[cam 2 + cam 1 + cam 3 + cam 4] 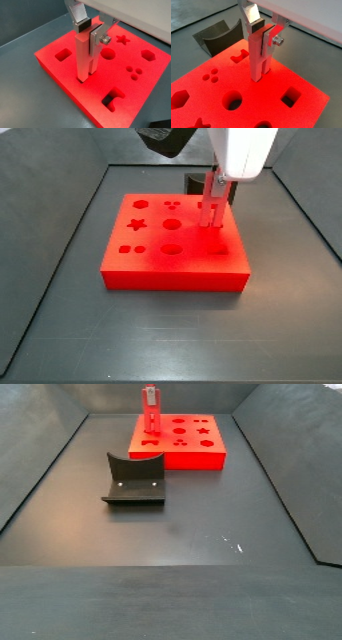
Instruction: Insert the double-square object.
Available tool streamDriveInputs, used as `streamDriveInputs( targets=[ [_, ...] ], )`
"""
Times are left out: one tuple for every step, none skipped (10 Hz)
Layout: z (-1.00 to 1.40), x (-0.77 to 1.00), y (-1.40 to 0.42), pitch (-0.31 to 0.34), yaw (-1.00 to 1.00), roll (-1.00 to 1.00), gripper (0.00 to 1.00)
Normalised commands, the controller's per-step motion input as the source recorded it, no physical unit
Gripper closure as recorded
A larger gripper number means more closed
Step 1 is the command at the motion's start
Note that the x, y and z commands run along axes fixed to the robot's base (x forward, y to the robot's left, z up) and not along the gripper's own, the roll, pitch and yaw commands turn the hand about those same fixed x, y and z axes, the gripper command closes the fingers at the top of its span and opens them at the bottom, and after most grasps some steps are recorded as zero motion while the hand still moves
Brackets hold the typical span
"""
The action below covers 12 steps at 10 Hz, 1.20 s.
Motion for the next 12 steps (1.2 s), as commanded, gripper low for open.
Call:
streamDriveInputs(
  targets=[
    [-0.15, 0.21, 0.00, -0.084, -0.22, -0.13, 1.00],
    [-0.16, 0.29, 0.02, -0.059, -0.21, -0.16, 1.00],
    [-0.15, 0.33, 0.09, -0.060, -0.19, -0.20, 1.00],
    [-0.19, 0.14, 0.12, -0.047, -0.16, -0.13, 1.00],
    [-0.22, 0.00, 0.09, -0.066, -0.10, -0.04, 1.00],
    [-0.39, -0.03, 0.03, -0.109, -0.12, -0.02, 1.00],
    [-0.56, -0.06, 0.01, -0.144, -0.11, -0.03, 1.00],
    [-0.71, 0.00, 0.00, -0.127, -0.08, 0.00, 1.00],
    [-0.80, 0.00, 0.00, -0.116, -0.07, 0.00, 1.00],
    [-0.83, 0.00, 0.00, -0.126, -0.03, 0.00, 1.00],
    [-0.60, 0.00, 0.01, -0.047, -0.03, 0.01, 1.00],
    [0.00, 0.00, 0.00, 0.000, 0.00, 0.02, 1.00]
  ],
)
